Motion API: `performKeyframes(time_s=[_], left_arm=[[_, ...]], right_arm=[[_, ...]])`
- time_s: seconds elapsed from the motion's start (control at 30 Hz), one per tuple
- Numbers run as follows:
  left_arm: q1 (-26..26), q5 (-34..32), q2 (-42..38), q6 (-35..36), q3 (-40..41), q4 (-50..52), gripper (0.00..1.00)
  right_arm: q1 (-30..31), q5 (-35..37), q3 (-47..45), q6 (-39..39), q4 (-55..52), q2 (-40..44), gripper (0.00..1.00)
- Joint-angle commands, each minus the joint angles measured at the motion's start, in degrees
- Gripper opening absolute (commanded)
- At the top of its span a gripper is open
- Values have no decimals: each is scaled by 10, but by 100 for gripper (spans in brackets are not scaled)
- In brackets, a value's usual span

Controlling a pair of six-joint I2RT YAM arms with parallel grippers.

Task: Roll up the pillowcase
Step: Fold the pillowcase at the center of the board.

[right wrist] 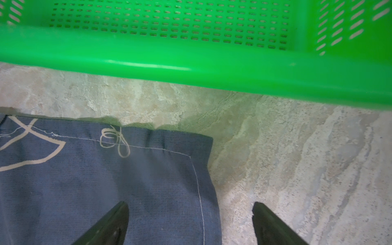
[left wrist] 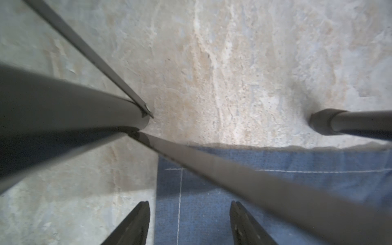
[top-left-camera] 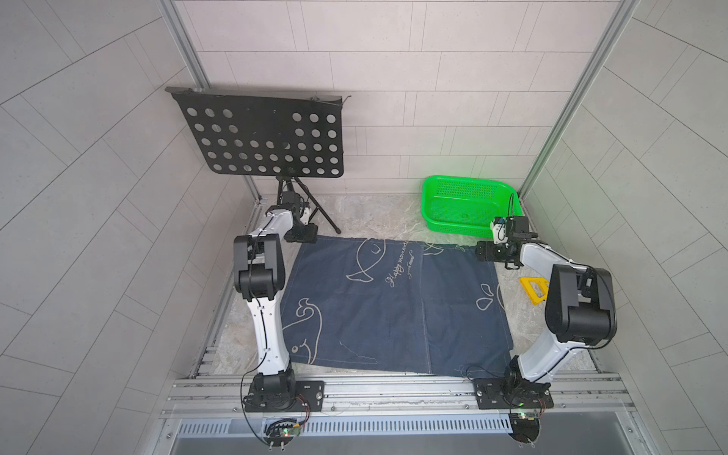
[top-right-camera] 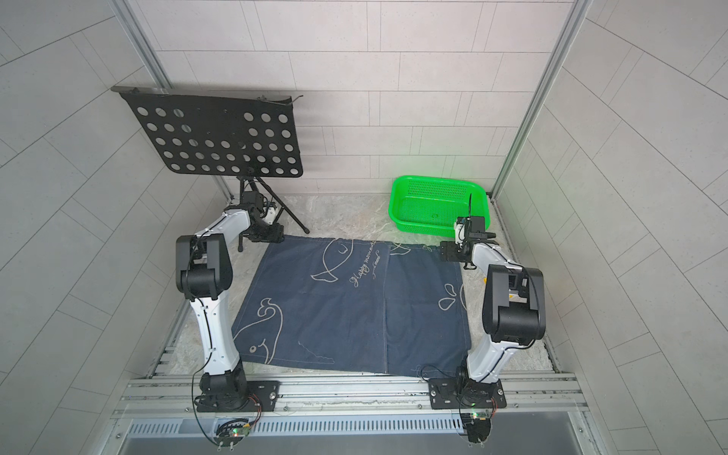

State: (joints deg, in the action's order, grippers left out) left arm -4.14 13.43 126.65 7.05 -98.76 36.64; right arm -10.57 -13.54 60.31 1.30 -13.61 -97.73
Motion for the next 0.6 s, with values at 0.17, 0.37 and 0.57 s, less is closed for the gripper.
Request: performKeyframes(time_s=[0.17,0.37,0.57], left_arm=[[-13,34,4,-39,52,14,68],[-28,49,-36,-70,107,-53,67],[-49,87,-78,-94,159,-121,67]], right_arm=[[-2,7,-8,-9,-3,13,93],[-2,10,-12,-14,-1,21,93],[-2,11,-10,-17,1,27,93]])
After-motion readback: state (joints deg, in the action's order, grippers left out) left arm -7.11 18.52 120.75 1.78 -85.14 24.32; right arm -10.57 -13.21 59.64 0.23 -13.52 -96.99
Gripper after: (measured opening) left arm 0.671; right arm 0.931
